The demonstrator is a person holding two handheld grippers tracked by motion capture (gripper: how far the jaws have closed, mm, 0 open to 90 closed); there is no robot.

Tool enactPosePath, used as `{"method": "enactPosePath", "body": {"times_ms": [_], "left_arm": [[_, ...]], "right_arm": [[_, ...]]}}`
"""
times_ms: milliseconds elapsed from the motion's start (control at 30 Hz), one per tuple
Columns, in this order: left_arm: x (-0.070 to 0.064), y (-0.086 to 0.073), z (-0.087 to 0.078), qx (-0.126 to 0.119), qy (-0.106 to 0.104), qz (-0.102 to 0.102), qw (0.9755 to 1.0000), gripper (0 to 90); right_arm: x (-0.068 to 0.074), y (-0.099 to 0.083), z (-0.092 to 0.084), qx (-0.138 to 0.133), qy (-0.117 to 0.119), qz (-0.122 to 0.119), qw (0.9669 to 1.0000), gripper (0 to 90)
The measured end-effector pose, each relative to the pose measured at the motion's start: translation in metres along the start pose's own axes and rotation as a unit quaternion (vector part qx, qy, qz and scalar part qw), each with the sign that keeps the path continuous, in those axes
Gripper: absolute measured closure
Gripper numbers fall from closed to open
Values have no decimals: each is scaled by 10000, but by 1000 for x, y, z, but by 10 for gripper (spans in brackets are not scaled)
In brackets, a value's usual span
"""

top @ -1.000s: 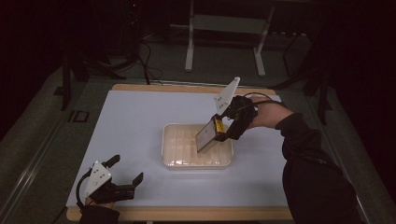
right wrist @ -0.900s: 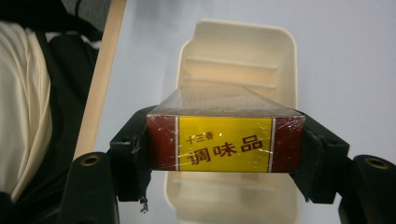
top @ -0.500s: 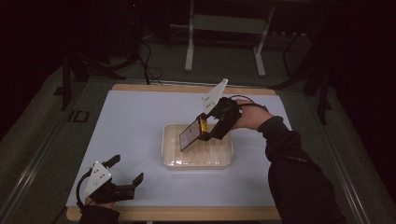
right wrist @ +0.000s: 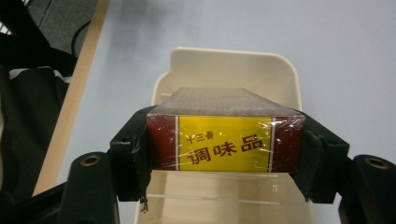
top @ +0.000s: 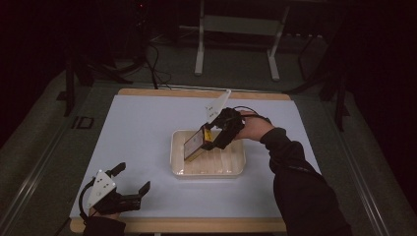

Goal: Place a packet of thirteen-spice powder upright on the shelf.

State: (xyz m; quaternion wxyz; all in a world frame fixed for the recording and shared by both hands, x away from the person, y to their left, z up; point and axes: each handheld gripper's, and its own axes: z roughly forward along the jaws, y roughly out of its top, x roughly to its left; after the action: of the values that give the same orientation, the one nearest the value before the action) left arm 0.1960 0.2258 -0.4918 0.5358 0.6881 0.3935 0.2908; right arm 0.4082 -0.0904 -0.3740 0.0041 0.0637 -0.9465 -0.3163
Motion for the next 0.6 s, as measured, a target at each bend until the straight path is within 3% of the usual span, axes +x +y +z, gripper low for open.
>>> {"method": "enactPosePath", "body": {"times_ms": [400,600], "left_arm": [[0,0,1,42,-19,24,10000,1],[0,0,1,47,-20,28,10000,1]], "right_arm": [[-5,-1,19,242,-37,163,9996,320],[-7,2,27,112,-40,256,9996,320]]}}
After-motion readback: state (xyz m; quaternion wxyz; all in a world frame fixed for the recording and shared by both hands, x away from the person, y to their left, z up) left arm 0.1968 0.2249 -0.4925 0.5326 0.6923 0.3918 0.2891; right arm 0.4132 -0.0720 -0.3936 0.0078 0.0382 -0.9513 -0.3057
